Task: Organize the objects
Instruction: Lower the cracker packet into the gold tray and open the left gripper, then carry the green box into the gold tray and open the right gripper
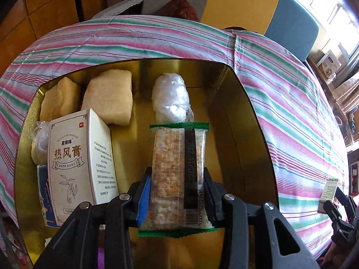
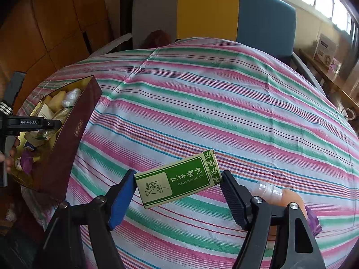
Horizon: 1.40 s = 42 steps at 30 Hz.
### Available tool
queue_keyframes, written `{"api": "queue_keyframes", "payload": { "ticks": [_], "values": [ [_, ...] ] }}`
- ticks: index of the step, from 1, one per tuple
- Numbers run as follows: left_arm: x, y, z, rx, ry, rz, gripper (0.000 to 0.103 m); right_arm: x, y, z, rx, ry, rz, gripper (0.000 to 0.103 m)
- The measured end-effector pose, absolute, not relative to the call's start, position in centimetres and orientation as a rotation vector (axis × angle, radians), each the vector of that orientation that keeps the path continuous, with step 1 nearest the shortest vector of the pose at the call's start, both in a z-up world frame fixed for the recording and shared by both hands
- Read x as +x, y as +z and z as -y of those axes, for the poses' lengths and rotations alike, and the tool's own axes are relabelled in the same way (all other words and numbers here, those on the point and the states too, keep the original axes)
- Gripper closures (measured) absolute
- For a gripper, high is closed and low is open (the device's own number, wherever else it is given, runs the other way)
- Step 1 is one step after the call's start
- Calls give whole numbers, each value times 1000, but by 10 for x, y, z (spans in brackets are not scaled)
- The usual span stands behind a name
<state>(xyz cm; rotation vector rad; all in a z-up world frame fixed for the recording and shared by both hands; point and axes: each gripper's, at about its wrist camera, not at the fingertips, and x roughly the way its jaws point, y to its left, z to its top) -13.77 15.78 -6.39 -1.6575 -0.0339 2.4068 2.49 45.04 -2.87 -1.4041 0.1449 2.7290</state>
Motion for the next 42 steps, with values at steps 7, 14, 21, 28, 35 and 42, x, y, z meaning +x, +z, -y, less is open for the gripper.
{"api": "queue_keyframes", "payload": {
  "ticks": [7,14,21,28,35,42],
  "values": [
    [-136,-62,-155,-1651,2417,30,61,24,-28,-452,-1397,2726,-146,27],
    [-134,-58,-151,-1645,2402,60,56,24,-27,-454,-1383,2723,-157,27],
    [-118,-26,-147,-1523,2389,65,56,24,-27,-457,-1380,2714,-175,27],
    [-85,28,-103,-1265,2423,120,56,28,2,-438,-1320,2836,-290,27],
    [-73,34,-37,-1244,2489,230,56,11,46,-301,-1401,3190,-18,27],
    [-61,20,7,-1255,2502,309,56,-31,7,-201,-1713,3192,164,27]
  ]
}}
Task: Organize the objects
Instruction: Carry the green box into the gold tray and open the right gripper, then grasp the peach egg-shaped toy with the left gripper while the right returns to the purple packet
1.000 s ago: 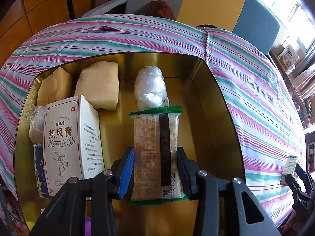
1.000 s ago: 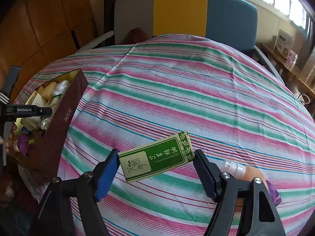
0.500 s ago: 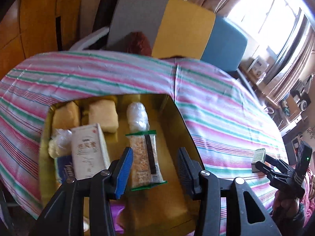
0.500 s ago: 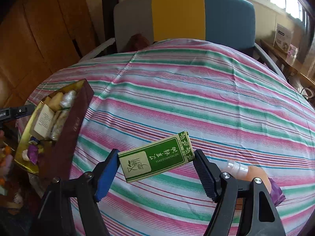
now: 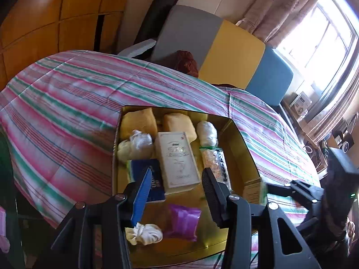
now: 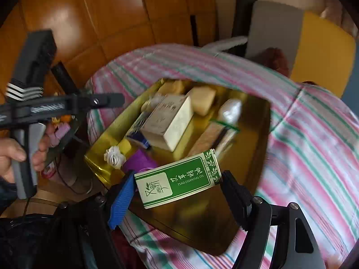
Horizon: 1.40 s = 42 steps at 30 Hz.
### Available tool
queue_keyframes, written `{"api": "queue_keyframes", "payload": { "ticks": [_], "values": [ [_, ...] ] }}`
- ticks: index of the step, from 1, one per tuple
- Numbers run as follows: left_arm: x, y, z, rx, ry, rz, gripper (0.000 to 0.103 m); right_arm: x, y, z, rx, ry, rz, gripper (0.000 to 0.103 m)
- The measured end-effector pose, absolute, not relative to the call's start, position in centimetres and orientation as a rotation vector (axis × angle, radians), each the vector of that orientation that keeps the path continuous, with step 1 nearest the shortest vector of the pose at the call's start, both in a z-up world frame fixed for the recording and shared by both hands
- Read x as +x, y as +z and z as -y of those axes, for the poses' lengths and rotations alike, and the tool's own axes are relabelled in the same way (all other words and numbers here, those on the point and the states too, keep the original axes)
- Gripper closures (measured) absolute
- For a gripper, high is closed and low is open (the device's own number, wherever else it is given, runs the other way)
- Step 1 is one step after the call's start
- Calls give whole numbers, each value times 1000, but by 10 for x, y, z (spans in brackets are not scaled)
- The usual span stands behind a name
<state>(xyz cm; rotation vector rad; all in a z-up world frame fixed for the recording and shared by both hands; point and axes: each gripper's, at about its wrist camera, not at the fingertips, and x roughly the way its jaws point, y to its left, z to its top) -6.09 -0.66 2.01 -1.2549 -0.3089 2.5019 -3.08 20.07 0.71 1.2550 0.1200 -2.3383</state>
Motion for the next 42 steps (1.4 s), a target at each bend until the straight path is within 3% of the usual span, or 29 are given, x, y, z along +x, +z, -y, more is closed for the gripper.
{"api": "queue_keyframes", "payload": {
  "ticks": [11,24,30,42],
  "values": [
    [-56,-5,39,-1296,2473,403,56,-51,-47,-154,1478,-2175,-262,25],
    [-46,0,37,-1251,2530,310,55,-48,-51,-154,1483,-2188,-184,15],
    [-37,18,22,-1160,2571,163,55,-29,-6,-194,1335,-2340,-27,8],
    [-20,47,-45,-1015,2497,-101,55,19,44,-352,1272,-2801,319,6]
  ]
}}
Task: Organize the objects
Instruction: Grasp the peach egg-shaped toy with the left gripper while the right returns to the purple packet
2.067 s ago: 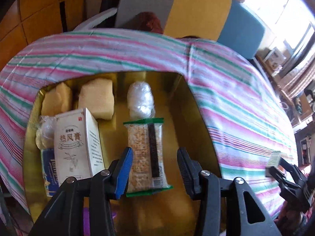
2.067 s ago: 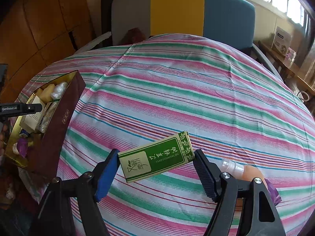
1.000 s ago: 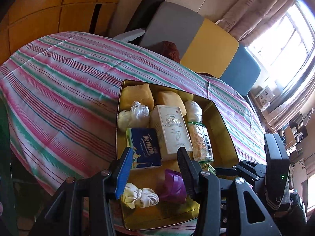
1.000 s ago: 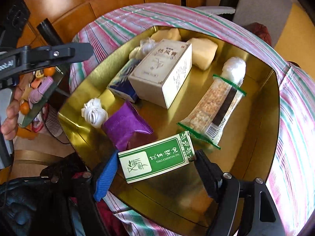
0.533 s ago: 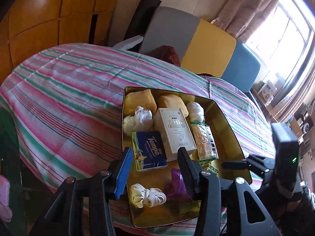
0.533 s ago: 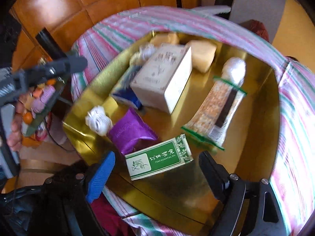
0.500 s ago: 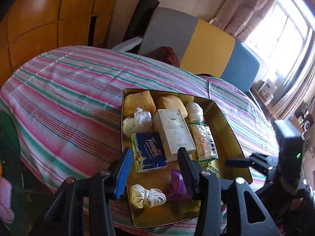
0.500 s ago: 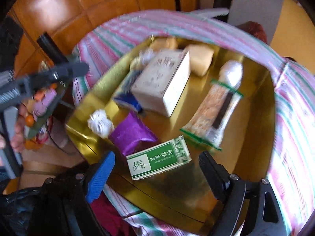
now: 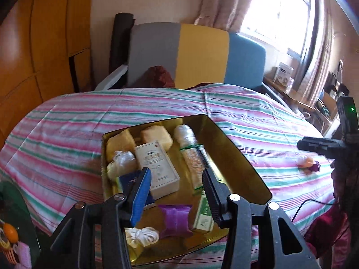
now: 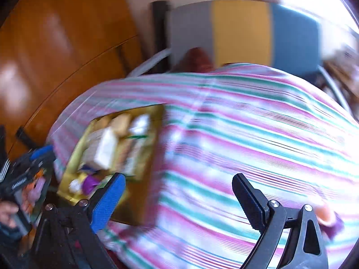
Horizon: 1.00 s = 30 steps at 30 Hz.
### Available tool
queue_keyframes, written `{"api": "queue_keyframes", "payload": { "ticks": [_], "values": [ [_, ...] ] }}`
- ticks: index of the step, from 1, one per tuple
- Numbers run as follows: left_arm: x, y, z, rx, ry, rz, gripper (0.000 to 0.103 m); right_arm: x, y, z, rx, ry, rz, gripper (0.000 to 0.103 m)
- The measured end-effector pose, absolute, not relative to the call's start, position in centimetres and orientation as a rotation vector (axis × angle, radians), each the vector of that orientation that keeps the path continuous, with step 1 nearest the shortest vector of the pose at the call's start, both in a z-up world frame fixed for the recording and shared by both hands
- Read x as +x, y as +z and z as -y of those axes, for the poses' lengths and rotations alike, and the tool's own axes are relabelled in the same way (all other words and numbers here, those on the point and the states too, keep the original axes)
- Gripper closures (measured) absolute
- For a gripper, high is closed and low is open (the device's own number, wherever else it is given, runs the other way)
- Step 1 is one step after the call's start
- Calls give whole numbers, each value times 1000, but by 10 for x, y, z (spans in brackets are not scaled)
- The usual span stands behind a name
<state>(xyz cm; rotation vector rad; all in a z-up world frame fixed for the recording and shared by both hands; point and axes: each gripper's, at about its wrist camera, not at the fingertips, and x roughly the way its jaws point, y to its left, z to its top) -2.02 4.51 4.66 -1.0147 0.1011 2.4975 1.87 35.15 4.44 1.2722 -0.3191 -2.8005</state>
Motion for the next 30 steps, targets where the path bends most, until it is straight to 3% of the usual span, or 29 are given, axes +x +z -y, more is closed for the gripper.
{"api": "queue_keyframes", "payload": {
  "ticks": [11,15,19,30],
  "values": [
    [-13,54,-116,-973,2360,-254,55,82,36,-520,1328,-3173,690,6],
    [-8,55,-145,-959,2308,-313,55,107,16,-571,1315,-3274,924,6],
    [-4,54,-174,-950,2262,-365,55,132,1,-605,1234,-3264,1282,6],
    [12,43,-249,-935,2117,-479,55,139,3,-605,1134,-3239,1368,6]
  ]
}}
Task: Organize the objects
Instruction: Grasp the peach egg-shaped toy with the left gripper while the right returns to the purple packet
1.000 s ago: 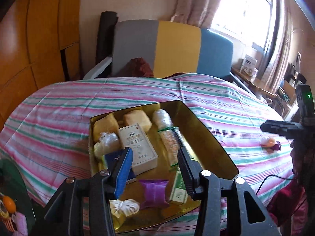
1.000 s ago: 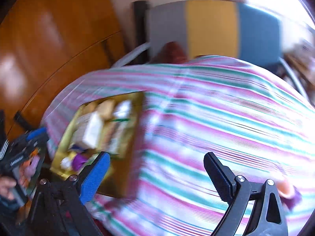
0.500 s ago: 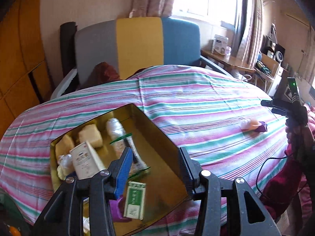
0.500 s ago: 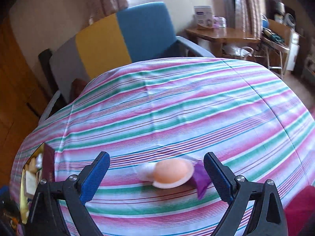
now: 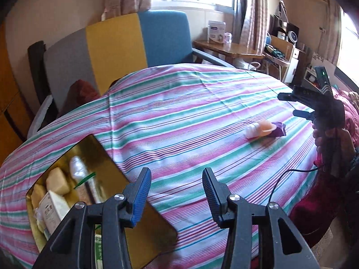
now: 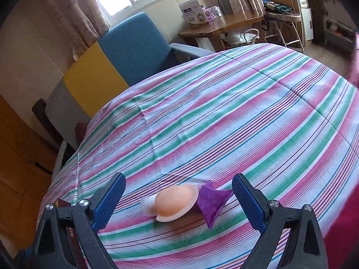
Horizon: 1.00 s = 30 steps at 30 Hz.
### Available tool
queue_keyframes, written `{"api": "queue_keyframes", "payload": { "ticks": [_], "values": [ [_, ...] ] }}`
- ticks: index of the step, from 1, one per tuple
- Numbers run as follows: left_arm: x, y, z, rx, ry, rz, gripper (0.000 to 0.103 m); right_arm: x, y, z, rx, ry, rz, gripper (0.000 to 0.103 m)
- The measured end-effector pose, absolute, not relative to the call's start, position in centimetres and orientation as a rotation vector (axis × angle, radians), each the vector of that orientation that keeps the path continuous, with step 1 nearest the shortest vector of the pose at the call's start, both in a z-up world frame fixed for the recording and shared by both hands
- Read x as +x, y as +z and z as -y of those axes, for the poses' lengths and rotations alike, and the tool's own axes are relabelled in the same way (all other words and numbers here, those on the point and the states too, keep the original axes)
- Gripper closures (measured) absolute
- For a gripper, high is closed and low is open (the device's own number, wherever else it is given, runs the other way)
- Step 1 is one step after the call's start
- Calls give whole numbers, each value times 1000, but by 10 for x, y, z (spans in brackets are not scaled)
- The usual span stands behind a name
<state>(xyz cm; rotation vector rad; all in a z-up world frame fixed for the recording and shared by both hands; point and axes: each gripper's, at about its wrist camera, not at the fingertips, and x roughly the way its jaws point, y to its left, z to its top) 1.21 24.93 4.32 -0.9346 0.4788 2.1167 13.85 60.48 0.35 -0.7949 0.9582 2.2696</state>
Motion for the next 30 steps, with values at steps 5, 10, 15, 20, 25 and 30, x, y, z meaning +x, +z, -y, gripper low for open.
{"api": "queue_keyframes", "payload": {
  "ticks": [5,10,15,20,25,30],
  "values": [
    [16,35,-277,-941,2065,-518,55,142,2,-607,-779,2269,-995,6],
    [15,16,-308,-1007,1995,-550,55,144,2,-608,-763,2267,-1017,6],
    [13,-2,-338,-1082,1934,-546,55,146,1,-611,-748,2256,-1040,6],
    [25,-10,-375,-1057,1842,-580,55,152,0,-615,-717,2241,-1080,6],
    [39,-18,-410,-1026,1765,-636,55,155,-2,-620,-706,2239,-1129,6],
    [42,-21,-429,-1031,1745,-637,54,157,-4,-622,-695,2236,-1159,6]
  ]
}}
